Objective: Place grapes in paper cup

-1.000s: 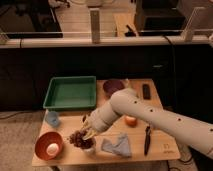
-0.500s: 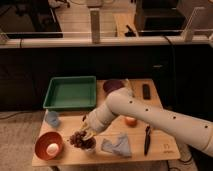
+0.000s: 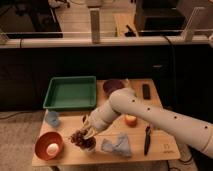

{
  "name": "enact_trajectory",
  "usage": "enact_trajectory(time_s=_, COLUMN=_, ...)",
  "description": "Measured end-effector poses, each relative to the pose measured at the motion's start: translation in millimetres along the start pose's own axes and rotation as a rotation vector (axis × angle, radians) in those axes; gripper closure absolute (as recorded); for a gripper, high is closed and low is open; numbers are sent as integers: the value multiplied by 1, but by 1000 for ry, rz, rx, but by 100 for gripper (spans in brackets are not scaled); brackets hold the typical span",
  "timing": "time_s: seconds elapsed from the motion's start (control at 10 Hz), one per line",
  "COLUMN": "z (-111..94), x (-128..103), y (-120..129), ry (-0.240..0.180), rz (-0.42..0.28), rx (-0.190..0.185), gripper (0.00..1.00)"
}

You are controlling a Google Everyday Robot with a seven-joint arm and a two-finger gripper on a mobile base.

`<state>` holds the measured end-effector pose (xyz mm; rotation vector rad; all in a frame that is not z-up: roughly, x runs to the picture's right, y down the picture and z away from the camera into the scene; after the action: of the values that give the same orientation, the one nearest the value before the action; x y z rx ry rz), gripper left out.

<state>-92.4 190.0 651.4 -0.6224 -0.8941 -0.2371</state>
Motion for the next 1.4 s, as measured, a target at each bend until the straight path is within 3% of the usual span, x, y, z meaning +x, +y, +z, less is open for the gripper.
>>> enact_trajectory(time_s=0.1, z=-1, x=2, y=-1, ry=-21, rz=10, rx=2, gripper=21)
enact_trajectory(time_s=0.4, z=-1, x=5, y=-2, ry=-60, rz=33, rx=-1, gripper=20)
enact_trajectory(time_s=1.1, z=-6, x=7, y=-2, ry=-120, rz=29, rx=-9, gripper=20)
enact_trajectory(time_s=1.4, z=-6, x=8, y=-2, ry=-123, rz=27, rx=-10, gripper=20)
